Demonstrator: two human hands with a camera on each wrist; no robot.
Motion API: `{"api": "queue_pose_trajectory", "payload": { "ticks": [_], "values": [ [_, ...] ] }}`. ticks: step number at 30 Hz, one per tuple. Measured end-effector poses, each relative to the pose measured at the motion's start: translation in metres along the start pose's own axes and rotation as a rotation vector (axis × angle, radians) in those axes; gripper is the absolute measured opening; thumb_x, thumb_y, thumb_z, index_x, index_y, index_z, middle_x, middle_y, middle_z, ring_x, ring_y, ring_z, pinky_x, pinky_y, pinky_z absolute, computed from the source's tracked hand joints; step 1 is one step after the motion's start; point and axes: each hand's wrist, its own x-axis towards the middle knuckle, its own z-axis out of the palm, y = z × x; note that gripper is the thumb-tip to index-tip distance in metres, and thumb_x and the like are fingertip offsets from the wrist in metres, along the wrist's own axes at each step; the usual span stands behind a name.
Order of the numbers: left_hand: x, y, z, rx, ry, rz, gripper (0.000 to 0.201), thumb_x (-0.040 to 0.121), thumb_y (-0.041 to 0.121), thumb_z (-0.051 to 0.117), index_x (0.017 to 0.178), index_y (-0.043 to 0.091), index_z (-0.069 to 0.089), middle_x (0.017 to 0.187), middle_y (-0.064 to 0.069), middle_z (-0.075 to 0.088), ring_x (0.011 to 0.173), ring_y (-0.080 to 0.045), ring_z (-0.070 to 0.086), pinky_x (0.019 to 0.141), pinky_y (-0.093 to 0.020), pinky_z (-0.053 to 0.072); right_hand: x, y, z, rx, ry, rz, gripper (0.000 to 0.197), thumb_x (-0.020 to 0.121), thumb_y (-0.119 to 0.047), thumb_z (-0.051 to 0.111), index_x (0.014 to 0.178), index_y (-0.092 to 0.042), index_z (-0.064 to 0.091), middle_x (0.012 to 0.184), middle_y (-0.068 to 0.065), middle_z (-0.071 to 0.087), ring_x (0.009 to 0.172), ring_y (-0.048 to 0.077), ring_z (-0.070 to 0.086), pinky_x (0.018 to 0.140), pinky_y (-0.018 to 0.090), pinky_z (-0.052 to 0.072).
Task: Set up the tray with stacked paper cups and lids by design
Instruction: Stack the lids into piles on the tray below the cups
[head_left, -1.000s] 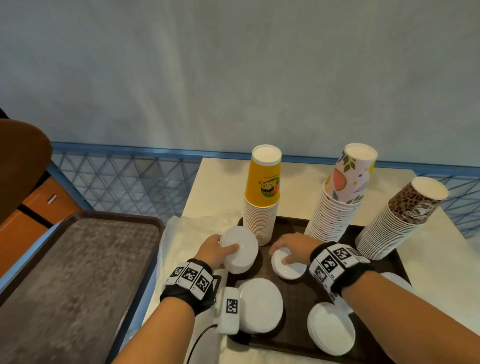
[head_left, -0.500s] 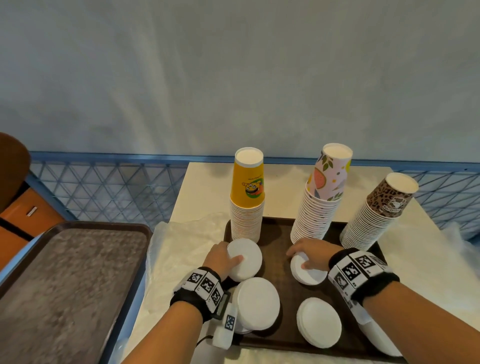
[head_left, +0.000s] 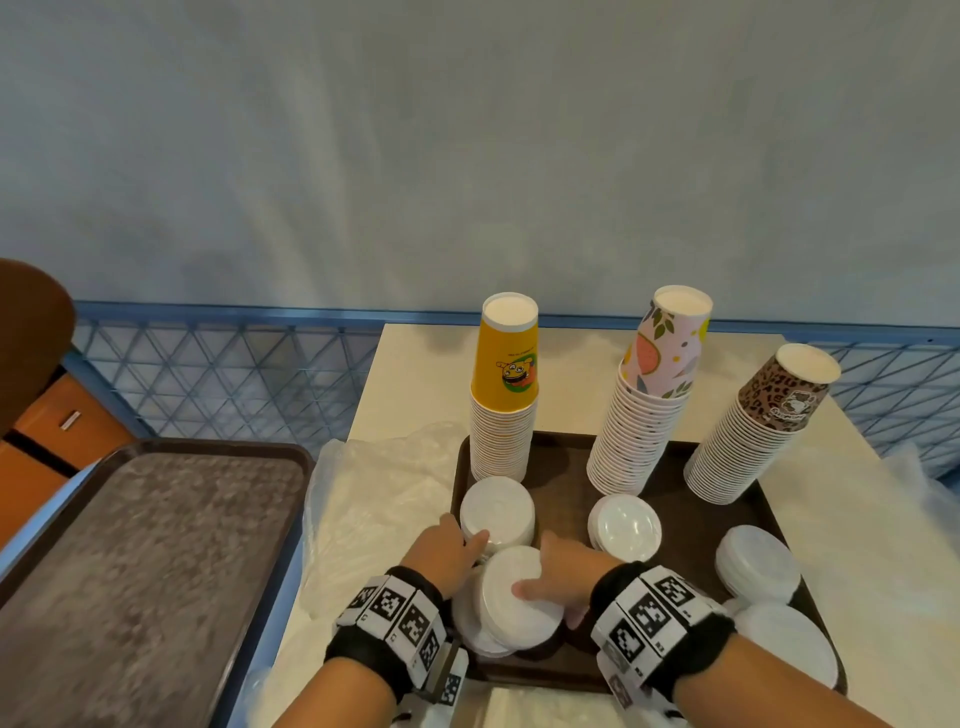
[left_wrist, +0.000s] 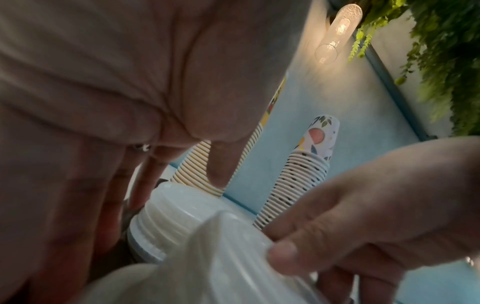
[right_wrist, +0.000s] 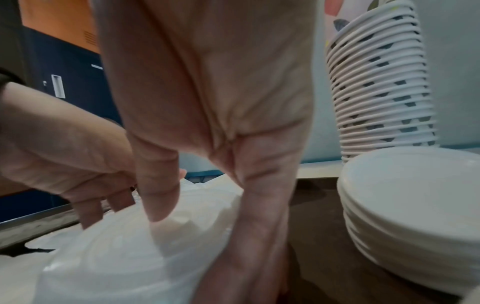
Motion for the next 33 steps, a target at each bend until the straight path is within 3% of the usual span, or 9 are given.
{"api": "queue_pose_trajectory", "payload": {
  "ticks": [4, 8, 14, 18, 21, 23, 26, 29, 33],
  "values": [
    [-0.012, 0.001, 0.002, -0.047, -0.104, 0.001, 0.052, 0.097, 0.047, 0.031, 0.123, 0.004, 0.045, 0.124, -0.014, 0.058, 0.114, -0.027, 0.056, 0.091, -0.03, 0.043, -0.003, -0.01, 0.006, 0.06, 0.01, -0.043, 0.05, 0.092, -0.037, 0.052, 0.129, -0.005, 0.043, 0.123, 0.014, 0.062, 0.103, 0.026, 0.065, 0.085, 0.032, 0.054],
    [-0.011, -0.005, 0.003, -0.083, -0.084, 0.019, 0.046, 0.096, 0.043, 0.038, 0.121, 0.005, 0.047, 0.122, -0.012, 0.06, 0.112, -0.025, 0.056, 0.083, -0.024, 0.036, -0.004, -0.016, 0.01, 0.002, 0.041, -0.047, 0.047, 0.093, -0.033, 0.051, 0.13, -0.004, 0.044, 0.125, 0.014, 0.06, 0.112, 0.027, 0.061, 0.09, 0.031, 0.05],
    [-0.013, -0.013, 0.011, -0.06, -0.062, 0.061, 0.037, 0.094, 0.035, 0.047, 0.123, 0.01, 0.05, 0.122, -0.008, 0.061, 0.112, -0.021, 0.057, 0.094, -0.028, 0.043, -0.003, -0.009, 0.011, 0.052, 0.054, -0.066, 0.05, 0.092, -0.033, 0.053, 0.132, -0.006, 0.041, 0.127, 0.014, 0.058, 0.112, 0.026, 0.061, 0.097, 0.035, 0.05],
    [-0.026, 0.004, 0.001, -0.05, 0.152, 0.137, 0.041, 0.094, 0.033, 0.048, 0.13, 0.013, 0.042, 0.127, -0.005, 0.053, 0.114, -0.019, 0.055, 0.093, -0.024, 0.042, -0.011, -0.007, -0.003, 0.046, 0.111, -0.128, 0.053, 0.092, -0.035, 0.053, 0.136, -0.011, 0.036, 0.126, 0.011, 0.058, 0.108, 0.024, 0.062, 0.091, 0.032, 0.05],
    [-0.042, 0.032, -0.013, -0.224, 0.245, 0.305, 0.044, 0.095, 0.033, 0.047, 0.135, 0.018, 0.039, 0.129, -0.002, 0.054, 0.112, -0.015, 0.056, 0.089, -0.019, 0.041, -0.02, 0.013, -0.031, 0.123, 0.274, -0.182, 0.037, 0.093, -0.03, 0.051, 0.126, -0.015, 0.047, 0.117, 0.005, 0.061, 0.099, 0.02, 0.061, 0.089, 0.03, 0.049],
    [-0.049, 0.058, -0.013, -0.333, 0.152, 0.366, 0.047, 0.096, 0.031, 0.047, 0.14, 0.019, 0.034, 0.134, -0.002, 0.052, 0.118, -0.015, 0.054, 0.095, -0.022, 0.042, -0.024, 0.039, -0.048, 0.184, 0.436, -0.15, 0.03, 0.092, -0.026, 0.054, 0.12, -0.014, 0.052, 0.108, 0.002, 0.056, 0.1, 0.018, 0.056, 0.083, 0.027, 0.042],
    [-0.042, 0.097, 0.006, -0.287, -0.022, 0.348, 0.054, 0.096, 0.03, 0.045, 0.145, 0.018, 0.026, 0.144, -0.006, 0.045, 0.13, -0.02, 0.047, 0.106, -0.032, 0.039, -0.012, 0.08, -0.058, 0.228, 0.566, -0.04, 0.037, 0.091, -0.023, 0.056, 0.125, -0.012, 0.047, 0.124, 0.01, 0.05, 0.113, 0.023, 0.054, 0.093, 0.031, 0.043],
    [-0.021, 0.121, 0.03, -0.2, -0.08, 0.282, 0.049, 0.098, 0.026, 0.042, 0.143, 0.013, 0.03, 0.144, -0.011, 0.044, 0.131, -0.024, 0.045, 0.107, -0.034, 0.036, 0.004, 0.106, -0.054, 0.236, 0.433, 0.052, 0.047, 0.095, -0.029, 0.049, 0.138, -0.014, 0.036, 0.138, 0.013, 0.046, 0.122, 0.026, 0.05, 0.1, 0.036, 0.044],
    [0.008, 0.131, 0.054, -0.078, -0.091, 0.167, 0.044, 0.1, 0.023, 0.034, 0.141, 0.006, 0.032, 0.143, -0.015, 0.044, 0.132, -0.027, 0.042, 0.109, -0.033, 0.032, 0.009, 0.117, -0.047, 0.355, 0.306, -0.019, 0.043, 0.1, -0.029, 0.033, 0.143, -0.021, 0.032, 0.143, 0.011, 0.043, 0.124, 0.03, 0.047, 0.085, 0.038, 0.053]
  ]
}}
